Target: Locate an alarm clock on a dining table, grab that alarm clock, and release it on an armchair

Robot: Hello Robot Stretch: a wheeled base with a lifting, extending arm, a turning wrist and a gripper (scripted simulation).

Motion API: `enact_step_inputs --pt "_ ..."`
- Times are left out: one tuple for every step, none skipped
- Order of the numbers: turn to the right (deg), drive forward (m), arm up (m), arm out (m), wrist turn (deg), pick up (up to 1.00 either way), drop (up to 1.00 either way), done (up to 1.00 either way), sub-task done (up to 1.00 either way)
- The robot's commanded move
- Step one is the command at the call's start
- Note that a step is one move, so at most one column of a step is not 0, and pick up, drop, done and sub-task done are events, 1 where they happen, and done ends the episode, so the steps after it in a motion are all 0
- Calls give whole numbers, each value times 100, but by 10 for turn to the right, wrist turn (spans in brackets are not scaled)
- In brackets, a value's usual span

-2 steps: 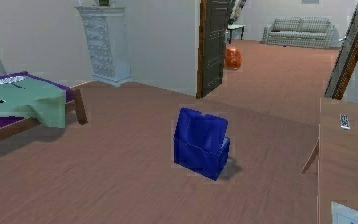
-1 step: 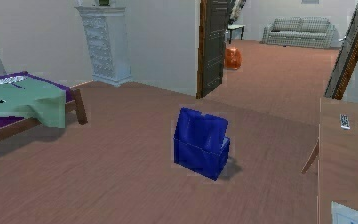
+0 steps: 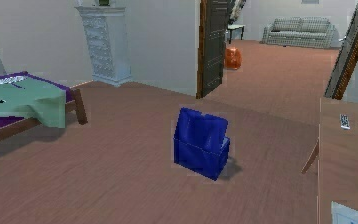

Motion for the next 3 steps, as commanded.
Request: enact_step_inputs --pt "0 0 0 0 450 0 0 0 0" --pt "0 0 0 0 450 0 0 0 0" --pt "0 0 0 0 240 0 0 0 0"
